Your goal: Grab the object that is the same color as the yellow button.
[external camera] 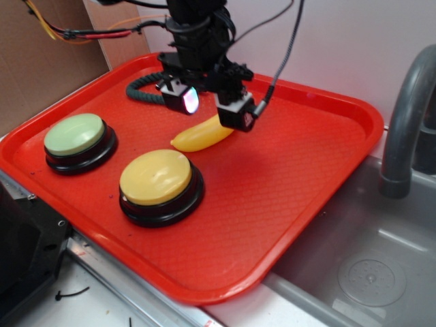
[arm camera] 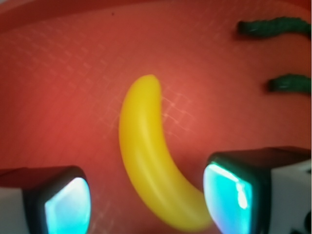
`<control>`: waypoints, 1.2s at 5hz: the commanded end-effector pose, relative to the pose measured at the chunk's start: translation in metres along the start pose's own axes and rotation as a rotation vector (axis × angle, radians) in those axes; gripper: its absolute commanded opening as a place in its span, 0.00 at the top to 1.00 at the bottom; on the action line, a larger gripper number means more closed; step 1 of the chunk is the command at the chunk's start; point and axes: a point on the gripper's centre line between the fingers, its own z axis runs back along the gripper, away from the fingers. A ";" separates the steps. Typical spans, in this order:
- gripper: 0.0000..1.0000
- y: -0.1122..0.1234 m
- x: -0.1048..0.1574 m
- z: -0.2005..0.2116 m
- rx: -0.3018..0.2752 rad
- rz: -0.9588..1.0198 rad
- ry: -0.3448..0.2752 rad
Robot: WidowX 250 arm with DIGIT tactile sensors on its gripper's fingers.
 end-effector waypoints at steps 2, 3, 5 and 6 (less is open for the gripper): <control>0.53 0.005 0.011 -0.027 -0.016 0.000 0.028; 1.00 0.007 0.009 -0.023 -0.033 0.006 0.021; 1.00 0.005 0.028 0.031 -0.045 -0.010 -0.015; 1.00 -0.007 0.037 0.079 -0.110 0.022 -0.023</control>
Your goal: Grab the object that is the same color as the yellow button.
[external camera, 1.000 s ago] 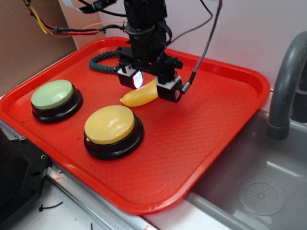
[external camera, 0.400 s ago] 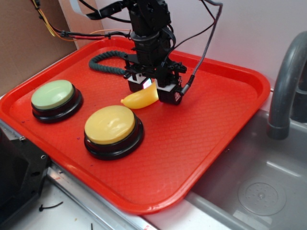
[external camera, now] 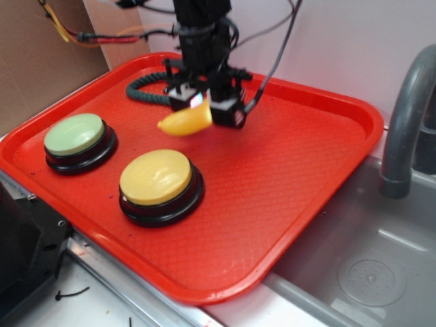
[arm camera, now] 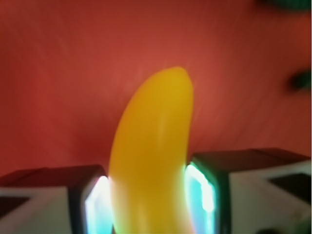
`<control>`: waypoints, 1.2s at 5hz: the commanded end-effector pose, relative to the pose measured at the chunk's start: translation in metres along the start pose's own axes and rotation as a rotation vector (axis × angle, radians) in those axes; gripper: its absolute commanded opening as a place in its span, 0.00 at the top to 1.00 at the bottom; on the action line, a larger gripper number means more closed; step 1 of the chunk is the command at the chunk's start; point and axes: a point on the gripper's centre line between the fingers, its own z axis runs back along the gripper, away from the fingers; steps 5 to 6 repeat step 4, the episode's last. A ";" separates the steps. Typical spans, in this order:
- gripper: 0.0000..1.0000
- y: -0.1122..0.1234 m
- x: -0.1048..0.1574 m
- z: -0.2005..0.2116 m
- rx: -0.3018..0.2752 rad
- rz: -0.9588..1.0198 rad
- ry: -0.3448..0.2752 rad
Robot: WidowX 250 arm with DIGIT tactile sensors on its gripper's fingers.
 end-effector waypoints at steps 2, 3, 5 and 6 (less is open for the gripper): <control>1.00 -0.016 0.018 0.150 -0.173 0.053 -0.121; 1.00 -0.008 0.013 0.167 -0.169 0.105 -0.180; 1.00 -0.006 0.017 0.166 -0.073 0.078 -0.165; 1.00 -0.006 0.017 0.166 -0.073 0.078 -0.165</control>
